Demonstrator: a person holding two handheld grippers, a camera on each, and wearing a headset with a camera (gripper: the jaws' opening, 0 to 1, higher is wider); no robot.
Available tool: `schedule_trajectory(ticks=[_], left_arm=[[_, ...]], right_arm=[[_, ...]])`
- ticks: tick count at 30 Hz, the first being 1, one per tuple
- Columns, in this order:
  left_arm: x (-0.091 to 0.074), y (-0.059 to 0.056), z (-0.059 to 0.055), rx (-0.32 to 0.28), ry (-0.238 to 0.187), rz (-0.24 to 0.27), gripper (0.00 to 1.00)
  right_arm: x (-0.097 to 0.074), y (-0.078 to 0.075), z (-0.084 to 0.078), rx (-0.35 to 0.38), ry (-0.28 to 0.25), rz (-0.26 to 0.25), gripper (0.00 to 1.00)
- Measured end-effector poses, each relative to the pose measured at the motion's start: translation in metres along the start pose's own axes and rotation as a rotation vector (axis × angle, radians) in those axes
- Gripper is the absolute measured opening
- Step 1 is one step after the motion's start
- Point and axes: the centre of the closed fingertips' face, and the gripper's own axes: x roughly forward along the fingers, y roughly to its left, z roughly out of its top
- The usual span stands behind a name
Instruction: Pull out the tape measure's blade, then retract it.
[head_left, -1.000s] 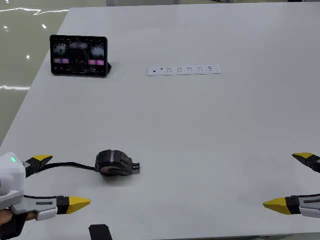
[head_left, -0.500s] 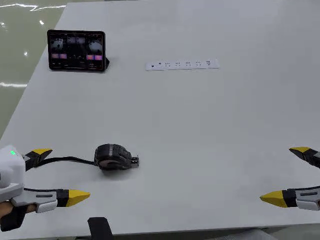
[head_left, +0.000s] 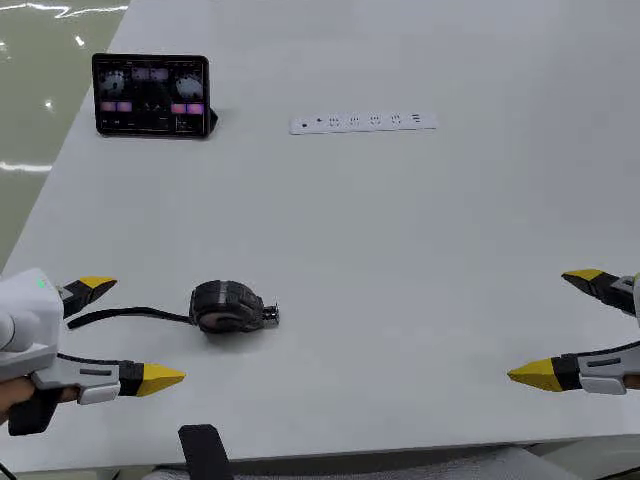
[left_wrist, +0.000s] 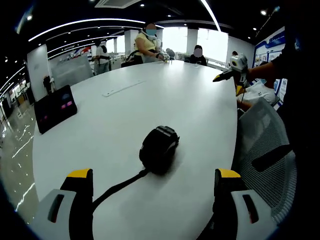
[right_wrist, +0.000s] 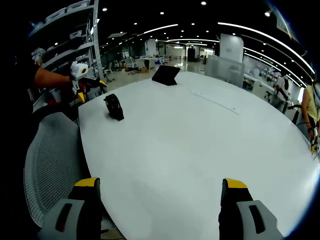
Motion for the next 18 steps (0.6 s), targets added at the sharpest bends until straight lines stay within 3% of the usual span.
schedule_trajectory(ticks=[9, 13, 18], left_arm=[[0.015, 0.001, 0.023, 0.061, 0.018, -0.072, 0.99], [0.022, 0.0, 0.026, 0.111, 0.062, -0.109, 0.99], [0.028, -0.001, 0.037, 0.173, 0.064, -0.146, 0.99]], right_arm=[[0.02, 0.008, 0.027, -0.054, -0.033, 0.053, 1.0], [0.028, 0.009, 0.034, -0.079, -0.025, 0.069, 1.0], [0.035, 0.012, 0.042, -0.126, -0.017, 0.091, 1.0]])
